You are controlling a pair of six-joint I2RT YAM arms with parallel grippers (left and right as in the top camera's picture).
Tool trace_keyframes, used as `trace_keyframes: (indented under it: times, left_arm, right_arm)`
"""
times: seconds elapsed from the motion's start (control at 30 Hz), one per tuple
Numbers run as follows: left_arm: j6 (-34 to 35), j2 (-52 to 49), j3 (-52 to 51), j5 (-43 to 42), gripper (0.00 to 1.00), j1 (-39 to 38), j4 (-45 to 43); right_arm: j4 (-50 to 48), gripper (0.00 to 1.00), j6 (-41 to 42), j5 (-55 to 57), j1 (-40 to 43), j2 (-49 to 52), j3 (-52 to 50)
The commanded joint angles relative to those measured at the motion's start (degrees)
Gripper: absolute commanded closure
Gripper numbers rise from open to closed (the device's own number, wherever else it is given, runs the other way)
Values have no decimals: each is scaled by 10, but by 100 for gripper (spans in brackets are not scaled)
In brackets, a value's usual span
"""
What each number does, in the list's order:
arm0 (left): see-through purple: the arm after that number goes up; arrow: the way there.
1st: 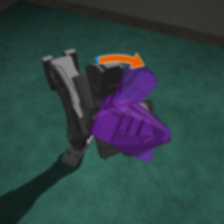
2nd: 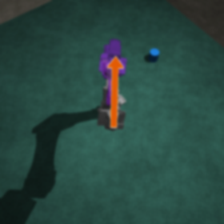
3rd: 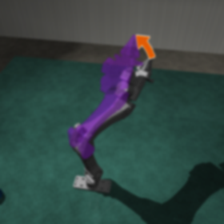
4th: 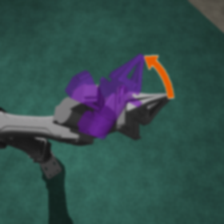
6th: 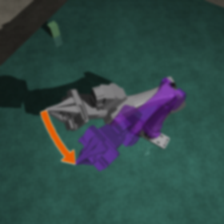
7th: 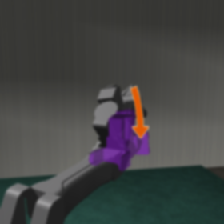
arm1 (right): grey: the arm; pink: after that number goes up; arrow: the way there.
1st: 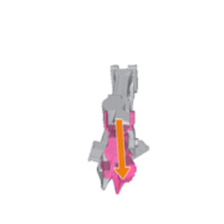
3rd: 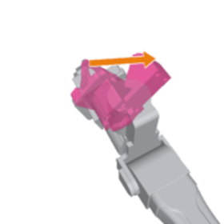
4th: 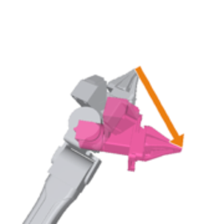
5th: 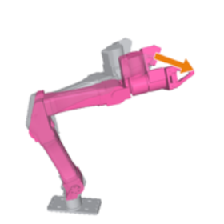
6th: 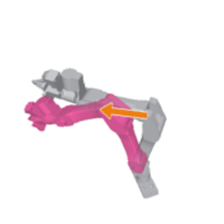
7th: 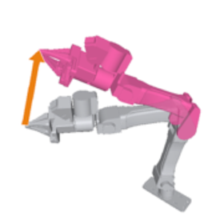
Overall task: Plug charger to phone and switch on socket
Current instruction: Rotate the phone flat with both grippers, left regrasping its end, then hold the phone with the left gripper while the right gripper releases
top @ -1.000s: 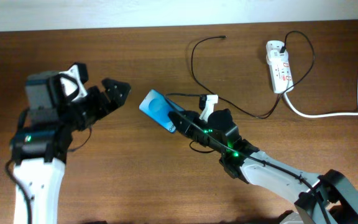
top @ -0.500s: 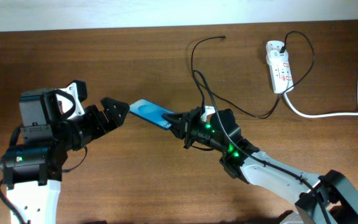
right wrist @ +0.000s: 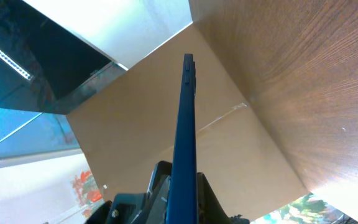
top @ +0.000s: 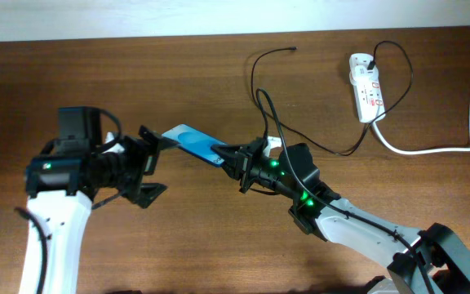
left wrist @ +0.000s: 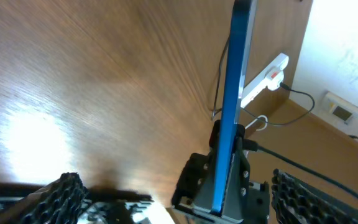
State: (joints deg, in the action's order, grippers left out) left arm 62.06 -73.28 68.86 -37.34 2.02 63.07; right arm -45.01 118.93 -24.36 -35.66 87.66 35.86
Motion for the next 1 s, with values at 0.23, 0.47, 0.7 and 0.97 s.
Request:
trace_keyframes:
  times: [0.23,0.47,0.7,0.97]
  left_arm:
    - [138,-61,5,8,0,-64,-91]
    - [169,-69,5,49,15,-89,-119]
    - [213,-69,5,68,10,-89,-123]
    - [257,-69,5,68,26,-95,-151]
  right_arm:
    - [-8,96,-2,-31,0,-18,10]
    - [-9,96,-1,-39,0,-18,10]
    - [-62,96,0,-37,0,-18,10]
    - [-34,96,-21,-37,0,-18,10]
